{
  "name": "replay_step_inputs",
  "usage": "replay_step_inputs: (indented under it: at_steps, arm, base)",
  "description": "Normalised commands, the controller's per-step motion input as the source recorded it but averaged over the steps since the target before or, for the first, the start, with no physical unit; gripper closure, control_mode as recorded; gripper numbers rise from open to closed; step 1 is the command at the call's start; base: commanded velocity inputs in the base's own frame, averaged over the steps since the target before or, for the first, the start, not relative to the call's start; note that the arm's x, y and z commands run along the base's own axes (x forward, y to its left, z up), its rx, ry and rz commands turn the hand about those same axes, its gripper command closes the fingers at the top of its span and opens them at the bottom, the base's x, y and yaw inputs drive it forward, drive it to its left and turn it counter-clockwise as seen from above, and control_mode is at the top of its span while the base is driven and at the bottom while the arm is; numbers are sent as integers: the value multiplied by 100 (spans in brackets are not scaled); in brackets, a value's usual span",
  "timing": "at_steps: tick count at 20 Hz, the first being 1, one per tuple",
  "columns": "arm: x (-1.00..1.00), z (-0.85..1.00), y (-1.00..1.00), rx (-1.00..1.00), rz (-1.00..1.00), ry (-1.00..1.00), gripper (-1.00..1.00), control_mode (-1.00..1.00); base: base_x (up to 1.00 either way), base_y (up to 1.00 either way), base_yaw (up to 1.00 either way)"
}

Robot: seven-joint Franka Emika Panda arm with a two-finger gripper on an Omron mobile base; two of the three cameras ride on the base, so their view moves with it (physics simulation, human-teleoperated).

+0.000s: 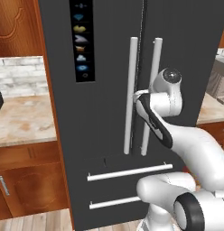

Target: Open the fridge, grab two sodas, and place both sodas inside the bowl with ice on the dining counter.

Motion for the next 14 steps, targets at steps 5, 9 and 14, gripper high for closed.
replay_step_inputs:
  at_steps: [5, 9, 14]
  arm:
    - [-100, 2, -7, 1, -13, 0, 100, -100]
    - [-100, 12, -21, 2, -12, 0, 100, -100]
    - [-100, 19, -25, 1, -11, 0, -100, -100]
  base:
    - [0, 0, 0]
    - [0, 0, 0]
    - [0, 0, 0]
